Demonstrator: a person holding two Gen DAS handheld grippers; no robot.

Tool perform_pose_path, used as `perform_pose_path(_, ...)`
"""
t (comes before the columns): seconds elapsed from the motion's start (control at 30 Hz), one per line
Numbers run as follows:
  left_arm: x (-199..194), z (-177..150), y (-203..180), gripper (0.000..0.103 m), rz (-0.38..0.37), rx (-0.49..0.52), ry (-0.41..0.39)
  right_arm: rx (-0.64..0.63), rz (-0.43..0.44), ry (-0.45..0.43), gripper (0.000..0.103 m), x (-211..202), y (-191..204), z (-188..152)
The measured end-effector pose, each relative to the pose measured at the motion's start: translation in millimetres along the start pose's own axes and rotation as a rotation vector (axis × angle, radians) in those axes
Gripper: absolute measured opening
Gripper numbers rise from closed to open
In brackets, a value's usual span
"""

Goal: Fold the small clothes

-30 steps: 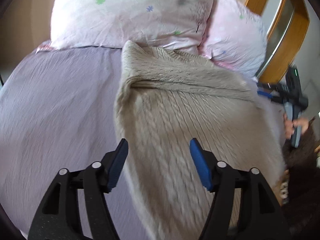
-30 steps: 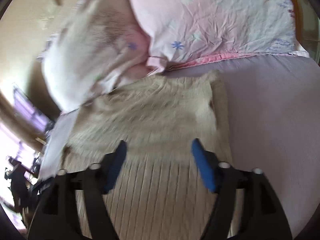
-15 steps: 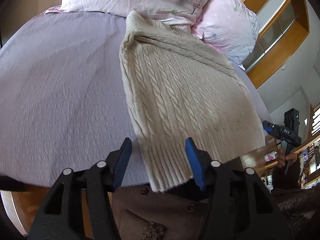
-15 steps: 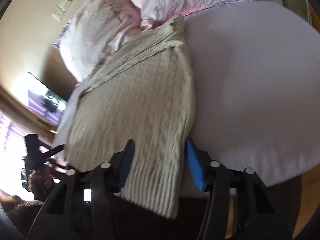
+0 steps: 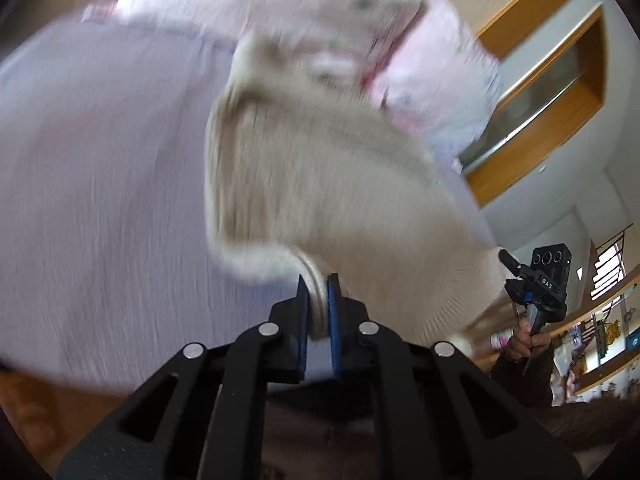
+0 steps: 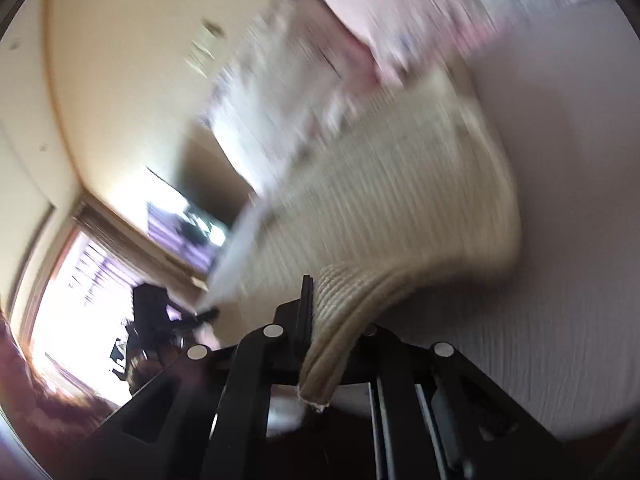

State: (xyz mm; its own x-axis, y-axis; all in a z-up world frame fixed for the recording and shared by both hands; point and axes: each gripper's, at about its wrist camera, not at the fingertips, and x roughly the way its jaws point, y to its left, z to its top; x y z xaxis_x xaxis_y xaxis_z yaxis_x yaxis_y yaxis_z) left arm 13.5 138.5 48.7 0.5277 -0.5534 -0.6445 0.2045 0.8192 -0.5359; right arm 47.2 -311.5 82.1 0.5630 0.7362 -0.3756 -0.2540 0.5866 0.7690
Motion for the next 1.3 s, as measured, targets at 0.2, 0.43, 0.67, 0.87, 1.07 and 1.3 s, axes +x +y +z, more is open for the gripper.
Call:
perform_pose_path(0.2,8,114,2,0.008,0.059,0.032,-0.261,-0.095,-0.086,-0.175,0.007,40,-1,113)
perform_pose_path(0.43,123,222,45,0.007,0.166,-0.086,-0.217,0.019,-0.323,-0.107,0.007,155,-83,181)
perform_pose_path(0.67,164,260,73,0.006,0.241,-0.138,-0.213,0.227,-0.399,-0.156,0.007,177,-128,183)
perform_pose_path(0.87,131,270,90,0.021,0.186,-0.21,-0.28,0.375,-0.413,-0.122,0.01,181,-142,180)
perform_pose_path(1.07,100,244,90,0.055,0.135,-0.175,-0.213,0.304,-0.452,-0.25,0.091,144,-113,176)
perform_pose_path(1.3,109,201,82,0.066,0.128,-0.136,-0.075,0.207,-0.493,-0.023,0.086,173,-108,157)
